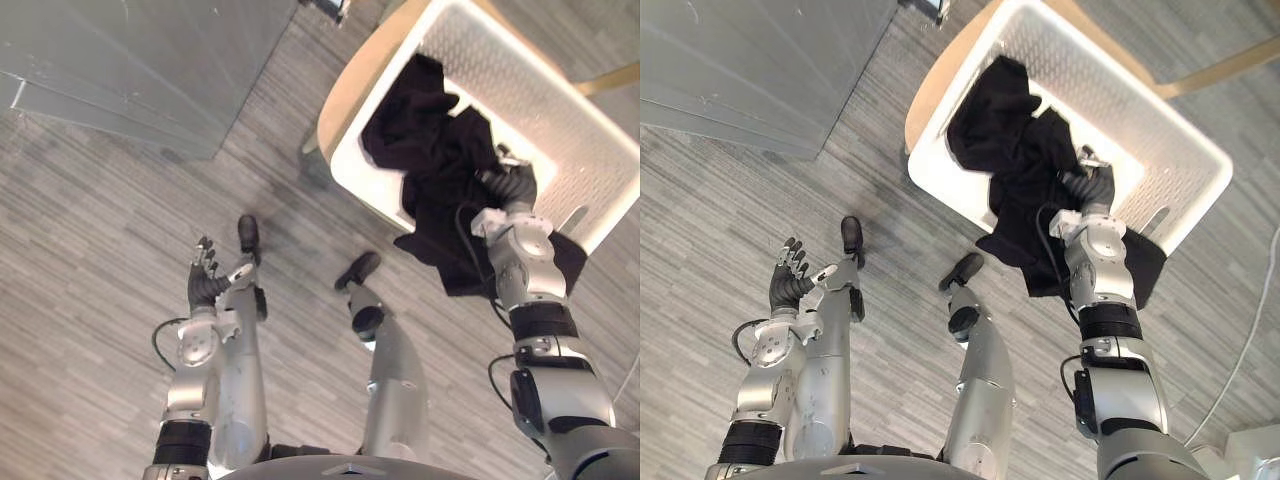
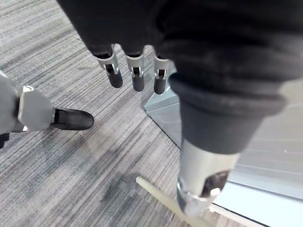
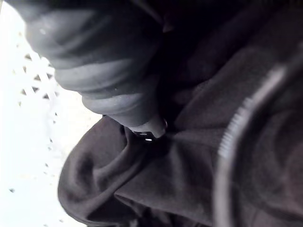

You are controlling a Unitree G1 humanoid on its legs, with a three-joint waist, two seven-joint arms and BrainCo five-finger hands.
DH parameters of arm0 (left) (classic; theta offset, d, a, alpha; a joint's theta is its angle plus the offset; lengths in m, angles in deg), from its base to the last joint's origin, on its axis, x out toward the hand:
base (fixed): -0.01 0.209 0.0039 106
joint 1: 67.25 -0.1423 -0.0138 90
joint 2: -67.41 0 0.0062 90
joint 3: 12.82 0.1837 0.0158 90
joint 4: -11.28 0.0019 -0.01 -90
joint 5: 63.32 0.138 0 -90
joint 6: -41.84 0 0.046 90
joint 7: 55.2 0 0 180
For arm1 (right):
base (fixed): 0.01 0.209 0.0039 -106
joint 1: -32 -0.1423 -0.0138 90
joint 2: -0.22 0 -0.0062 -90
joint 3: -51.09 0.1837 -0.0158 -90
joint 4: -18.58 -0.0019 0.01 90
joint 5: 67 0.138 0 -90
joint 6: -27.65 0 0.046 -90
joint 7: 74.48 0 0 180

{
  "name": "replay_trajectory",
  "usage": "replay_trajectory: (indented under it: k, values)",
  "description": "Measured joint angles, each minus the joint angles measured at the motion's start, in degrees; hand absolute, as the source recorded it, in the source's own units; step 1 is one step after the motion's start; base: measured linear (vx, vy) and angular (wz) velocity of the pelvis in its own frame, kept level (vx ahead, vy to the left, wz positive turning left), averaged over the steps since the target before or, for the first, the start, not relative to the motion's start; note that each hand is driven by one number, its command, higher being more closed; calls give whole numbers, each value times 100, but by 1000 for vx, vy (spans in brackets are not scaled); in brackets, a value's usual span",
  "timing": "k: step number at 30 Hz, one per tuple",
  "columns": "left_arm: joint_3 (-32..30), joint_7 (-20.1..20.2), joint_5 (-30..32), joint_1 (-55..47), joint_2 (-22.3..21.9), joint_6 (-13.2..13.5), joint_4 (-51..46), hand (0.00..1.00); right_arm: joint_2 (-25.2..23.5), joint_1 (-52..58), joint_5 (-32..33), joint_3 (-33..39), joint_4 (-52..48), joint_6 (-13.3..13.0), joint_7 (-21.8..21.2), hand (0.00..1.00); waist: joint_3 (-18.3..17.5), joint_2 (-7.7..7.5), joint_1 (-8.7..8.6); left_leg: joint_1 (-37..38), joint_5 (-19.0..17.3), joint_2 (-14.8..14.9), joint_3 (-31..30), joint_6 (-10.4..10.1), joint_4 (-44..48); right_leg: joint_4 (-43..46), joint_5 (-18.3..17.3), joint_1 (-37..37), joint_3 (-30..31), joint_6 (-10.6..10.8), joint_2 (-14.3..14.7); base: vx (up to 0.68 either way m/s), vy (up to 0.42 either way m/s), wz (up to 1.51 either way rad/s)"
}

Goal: Pick up the laundry basket with both hands and put the clothes into the washing machine.

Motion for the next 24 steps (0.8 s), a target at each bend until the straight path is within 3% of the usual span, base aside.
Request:
replay_trajectory:
  k: [7,17,24]
  values:
    - [-84,-47,-10,9,-156,9,-181,0,-618,-1019,903,5,-907,-136,171,100,196,67,31,-6,159,1,-1,62,102,473,-208,-87,-35,-101,-166,87,-89,8]
    - [-13,-189,-80,6,-150,13,68,0,-1116,-1405,1463,-13,-1447,-570,413,100,196,68,17,67,-86,-51,-113,96,456,825,-464,144,-124,-40,-356,44,-50,10]
    - [174,-216,-94,-2,-140,13,229,0,-1354,-1369,1594,110,-1803,-725,481,100,189,68,-31,438,-110,-102,-101,108,447,915,-536,476,-110,-17,-423,44,-50,5]
